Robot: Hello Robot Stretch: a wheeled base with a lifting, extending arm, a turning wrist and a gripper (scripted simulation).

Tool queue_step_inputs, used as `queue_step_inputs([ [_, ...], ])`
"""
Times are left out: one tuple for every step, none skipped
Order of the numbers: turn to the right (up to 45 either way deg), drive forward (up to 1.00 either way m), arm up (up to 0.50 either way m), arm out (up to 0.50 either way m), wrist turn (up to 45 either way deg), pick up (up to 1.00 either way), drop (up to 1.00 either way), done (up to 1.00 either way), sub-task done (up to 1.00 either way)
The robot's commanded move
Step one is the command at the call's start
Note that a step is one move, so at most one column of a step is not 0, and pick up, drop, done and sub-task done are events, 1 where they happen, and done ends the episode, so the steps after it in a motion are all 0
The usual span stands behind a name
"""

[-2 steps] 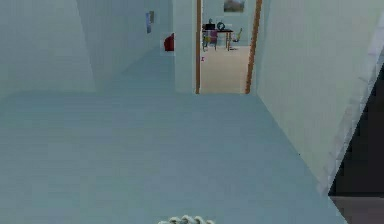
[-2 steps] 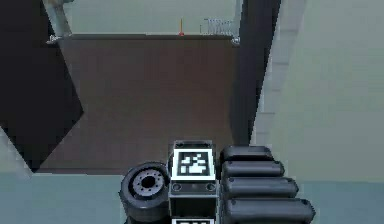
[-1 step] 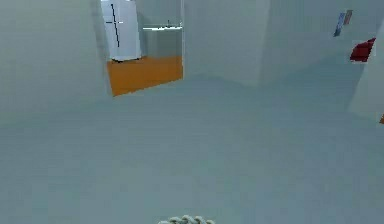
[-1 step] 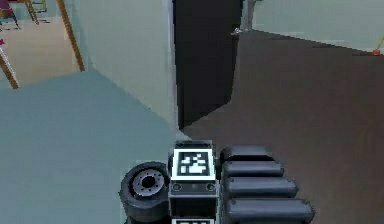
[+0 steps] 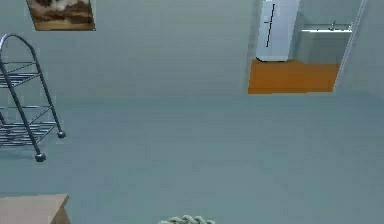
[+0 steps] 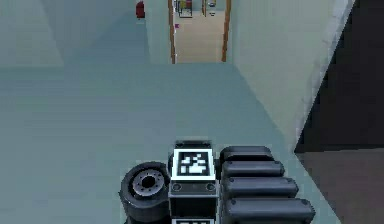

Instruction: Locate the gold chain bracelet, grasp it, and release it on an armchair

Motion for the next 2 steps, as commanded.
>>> queue_step_inputs([
  [0.0, 0.90, 0.00, 0.00, 0.0, 0.00, 0.00, 0.00, 0.00],
  [-33.0, 0.00, 0.00, 0.00, 0.0, 0.00, 0.00, 0.00, 0.00],
])
